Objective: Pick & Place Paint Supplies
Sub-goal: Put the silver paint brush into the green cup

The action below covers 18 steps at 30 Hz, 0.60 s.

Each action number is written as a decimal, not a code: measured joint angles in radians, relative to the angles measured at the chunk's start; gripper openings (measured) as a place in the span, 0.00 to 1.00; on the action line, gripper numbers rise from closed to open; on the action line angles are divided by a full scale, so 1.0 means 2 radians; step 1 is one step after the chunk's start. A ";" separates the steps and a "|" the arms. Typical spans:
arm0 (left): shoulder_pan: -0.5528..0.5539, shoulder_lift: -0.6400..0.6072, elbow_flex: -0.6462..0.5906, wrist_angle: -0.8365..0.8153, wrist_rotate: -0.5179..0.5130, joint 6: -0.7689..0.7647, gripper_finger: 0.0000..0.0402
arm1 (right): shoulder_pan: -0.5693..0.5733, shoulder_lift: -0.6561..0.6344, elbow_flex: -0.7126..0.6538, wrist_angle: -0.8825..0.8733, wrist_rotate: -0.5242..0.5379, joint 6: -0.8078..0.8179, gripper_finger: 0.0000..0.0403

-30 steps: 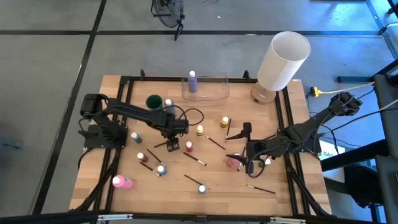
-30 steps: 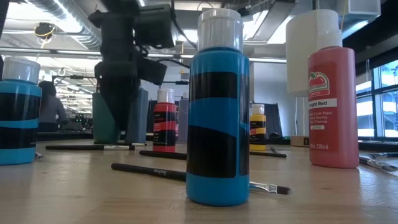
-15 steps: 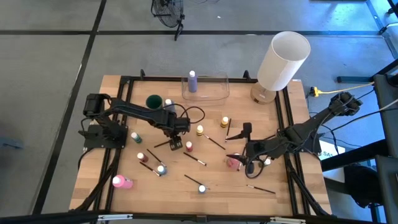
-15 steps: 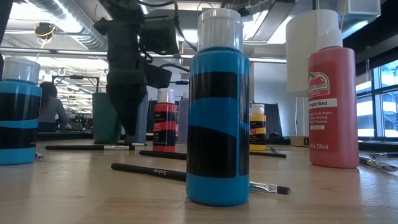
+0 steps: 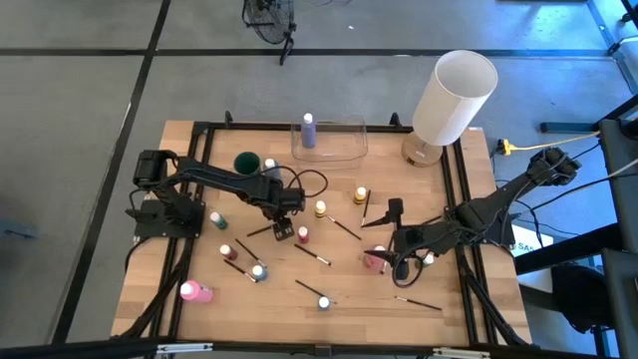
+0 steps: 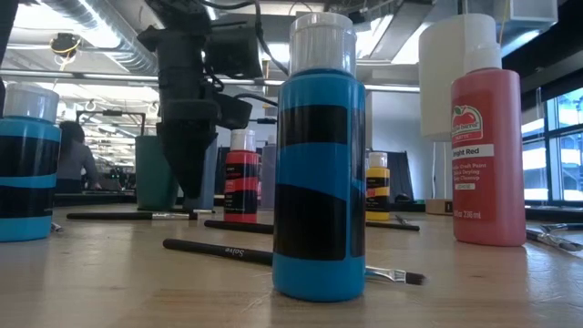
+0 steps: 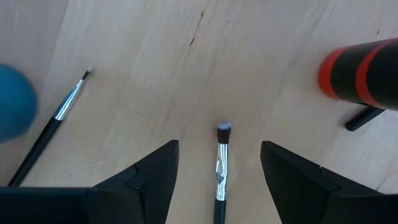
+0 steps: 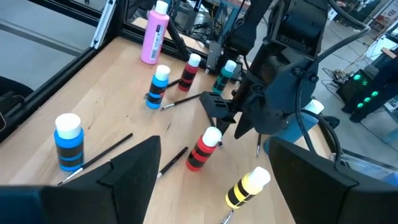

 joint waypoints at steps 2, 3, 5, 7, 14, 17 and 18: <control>0.000 0.000 0.000 0.000 0.000 -0.005 0.55 | 0.000 0.000 0.000 0.000 0.000 0.005 0.74; 0.000 0.000 0.000 0.000 0.000 -0.009 0.55 | 0.000 0.000 0.000 0.000 0.000 0.006 0.74; 0.000 0.000 0.000 0.000 0.000 -0.016 0.55 | 0.000 0.000 0.000 0.000 -0.001 0.006 0.74; 0.000 0.000 0.000 0.000 0.000 -0.019 0.55 | 0.000 0.000 0.000 0.000 -0.002 0.006 0.74; 0.000 0.023 0.001 0.003 -0.002 -0.060 0.55 | 0.000 0.000 0.000 0.000 -0.002 0.006 0.74; 0.004 0.038 0.000 0.005 -0.001 -0.064 0.55 | 0.000 0.000 0.000 -0.001 -0.002 0.007 0.74; 0.006 0.042 0.000 0.010 0.000 -0.064 0.55 | 0.000 0.000 0.000 -0.001 -0.005 0.007 0.74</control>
